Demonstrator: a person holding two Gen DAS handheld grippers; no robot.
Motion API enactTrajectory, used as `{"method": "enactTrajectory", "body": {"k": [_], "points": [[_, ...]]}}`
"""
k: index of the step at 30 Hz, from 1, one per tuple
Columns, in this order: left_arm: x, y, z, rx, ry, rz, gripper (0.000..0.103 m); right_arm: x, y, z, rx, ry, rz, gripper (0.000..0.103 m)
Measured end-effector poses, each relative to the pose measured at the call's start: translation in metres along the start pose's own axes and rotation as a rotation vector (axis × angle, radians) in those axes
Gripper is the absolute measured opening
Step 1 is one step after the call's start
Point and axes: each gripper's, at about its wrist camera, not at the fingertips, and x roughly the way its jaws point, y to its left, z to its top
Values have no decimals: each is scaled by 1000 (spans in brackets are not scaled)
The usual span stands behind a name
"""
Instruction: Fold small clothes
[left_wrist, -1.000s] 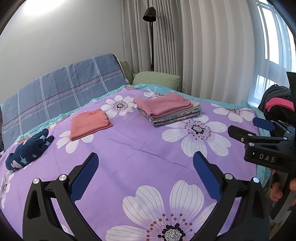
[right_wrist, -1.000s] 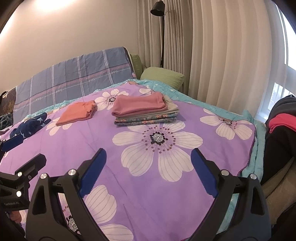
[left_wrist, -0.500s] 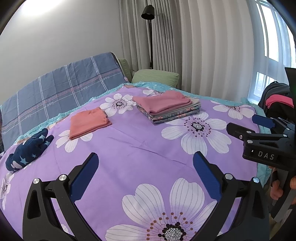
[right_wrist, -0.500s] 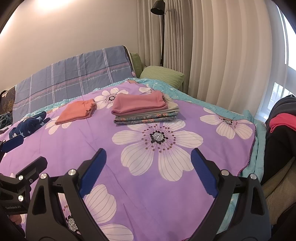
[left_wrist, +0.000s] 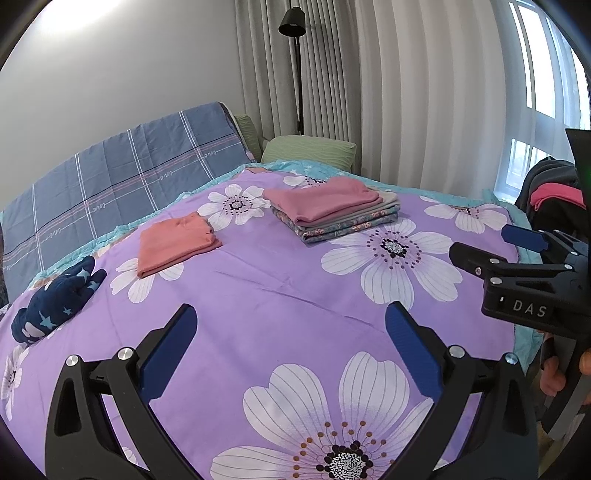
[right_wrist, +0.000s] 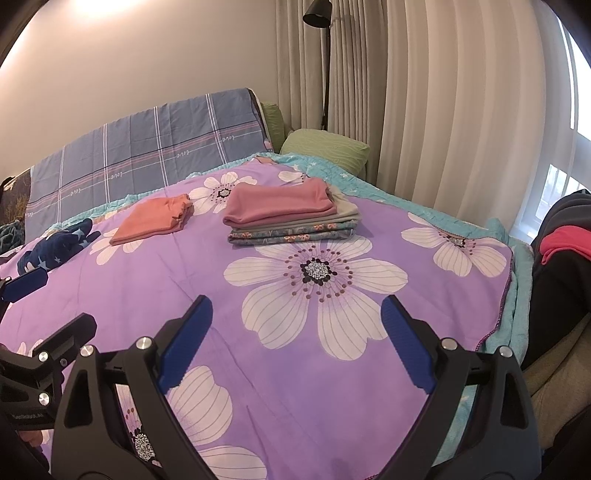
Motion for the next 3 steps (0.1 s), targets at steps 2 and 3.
{"method": "enactTrajectory", "body": {"k": [2,3], "points": [[0,0,0,0,0,1,102,0,0,0,0,1,0,94],[0,0,0,0,0,2,102,1,0,-1,0,1,1,94]]}}
